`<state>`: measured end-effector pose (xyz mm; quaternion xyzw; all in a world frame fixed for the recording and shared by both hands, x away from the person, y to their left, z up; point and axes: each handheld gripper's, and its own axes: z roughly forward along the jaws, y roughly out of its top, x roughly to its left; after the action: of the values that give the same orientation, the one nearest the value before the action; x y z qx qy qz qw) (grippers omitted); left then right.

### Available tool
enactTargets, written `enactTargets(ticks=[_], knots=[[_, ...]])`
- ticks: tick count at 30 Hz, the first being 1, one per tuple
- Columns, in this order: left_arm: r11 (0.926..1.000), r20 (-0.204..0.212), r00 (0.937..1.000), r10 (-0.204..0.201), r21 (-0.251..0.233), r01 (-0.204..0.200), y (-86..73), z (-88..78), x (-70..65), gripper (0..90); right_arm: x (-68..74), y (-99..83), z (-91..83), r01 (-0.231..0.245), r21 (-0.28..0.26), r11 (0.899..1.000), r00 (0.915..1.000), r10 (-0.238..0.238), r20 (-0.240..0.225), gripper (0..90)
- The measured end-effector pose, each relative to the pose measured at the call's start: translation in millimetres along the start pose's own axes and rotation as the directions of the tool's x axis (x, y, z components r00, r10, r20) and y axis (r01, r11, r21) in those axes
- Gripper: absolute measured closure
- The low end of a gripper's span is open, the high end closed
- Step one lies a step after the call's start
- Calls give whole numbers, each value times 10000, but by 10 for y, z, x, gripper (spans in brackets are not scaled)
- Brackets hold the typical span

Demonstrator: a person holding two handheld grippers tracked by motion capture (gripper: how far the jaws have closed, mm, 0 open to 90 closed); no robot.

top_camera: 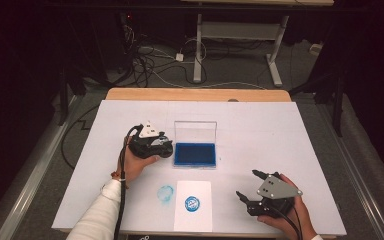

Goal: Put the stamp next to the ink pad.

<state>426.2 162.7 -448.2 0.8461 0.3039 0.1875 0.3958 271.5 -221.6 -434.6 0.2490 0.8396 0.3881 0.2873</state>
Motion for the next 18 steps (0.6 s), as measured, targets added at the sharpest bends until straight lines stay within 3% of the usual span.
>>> enactTargets(ticks=[11,16,18], knots=[[9995,-247,9997,39,-313,-47,31,-87,-10,456,3,10,-15,46,-56,10000,9999,-45,150,212],[9952,-299,9995,-78,-975,49,59,-171,-34,398,0,16,-27,25,-99,9999,9997,-23,260,213],[9933,-416,9990,-158,-1148,110,72,-197,-50,328,-6,16,-32,46,-127,9999,9995,-42,319,214]])
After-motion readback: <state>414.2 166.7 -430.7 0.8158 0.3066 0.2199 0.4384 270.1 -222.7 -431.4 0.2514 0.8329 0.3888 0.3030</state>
